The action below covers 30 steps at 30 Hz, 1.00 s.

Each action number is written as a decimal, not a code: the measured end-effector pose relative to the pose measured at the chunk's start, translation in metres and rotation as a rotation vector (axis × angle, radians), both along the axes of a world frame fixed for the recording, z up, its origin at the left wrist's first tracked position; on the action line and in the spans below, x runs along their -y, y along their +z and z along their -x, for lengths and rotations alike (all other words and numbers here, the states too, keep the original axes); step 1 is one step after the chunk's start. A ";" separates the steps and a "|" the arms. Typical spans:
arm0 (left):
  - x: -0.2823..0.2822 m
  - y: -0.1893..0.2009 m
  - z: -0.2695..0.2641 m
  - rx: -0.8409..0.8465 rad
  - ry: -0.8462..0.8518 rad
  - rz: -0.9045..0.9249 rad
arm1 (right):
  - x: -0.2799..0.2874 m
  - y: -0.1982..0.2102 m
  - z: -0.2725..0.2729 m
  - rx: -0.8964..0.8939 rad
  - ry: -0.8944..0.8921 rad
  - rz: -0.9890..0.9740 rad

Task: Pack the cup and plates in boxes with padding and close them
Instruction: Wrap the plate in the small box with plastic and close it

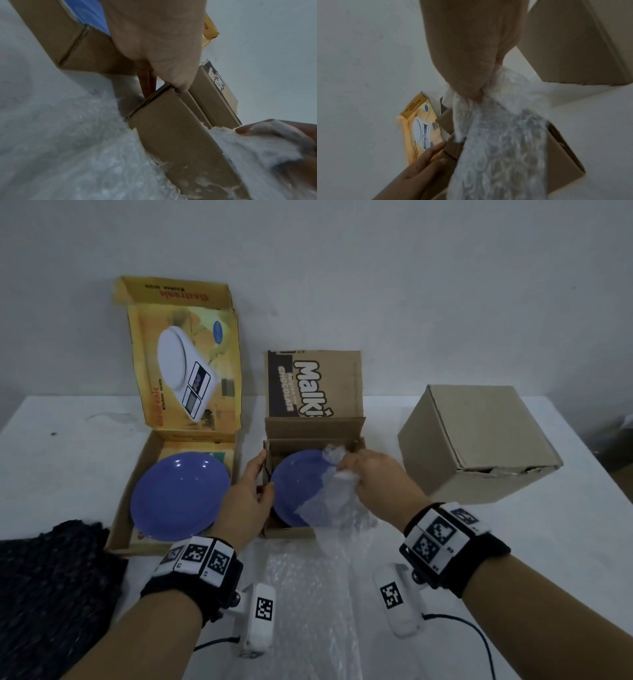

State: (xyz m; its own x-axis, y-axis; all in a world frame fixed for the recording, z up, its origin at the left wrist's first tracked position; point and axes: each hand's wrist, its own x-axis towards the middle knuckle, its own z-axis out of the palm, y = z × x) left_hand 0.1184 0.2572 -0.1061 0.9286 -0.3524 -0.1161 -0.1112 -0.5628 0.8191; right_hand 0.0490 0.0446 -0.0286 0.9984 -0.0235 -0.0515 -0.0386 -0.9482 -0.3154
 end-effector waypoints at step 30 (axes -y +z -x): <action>0.015 -0.005 -0.005 0.016 0.139 0.142 | -0.053 -0.015 -0.071 0.230 -0.272 -0.776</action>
State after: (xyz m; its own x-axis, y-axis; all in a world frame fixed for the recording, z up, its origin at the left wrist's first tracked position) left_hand 0.1239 0.2424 -0.1108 0.9709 -0.2322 -0.0588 -0.0543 -0.4527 0.8900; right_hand 0.1205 0.0977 -0.0435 0.9507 -0.3057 0.0514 -0.0887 -0.4273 -0.8998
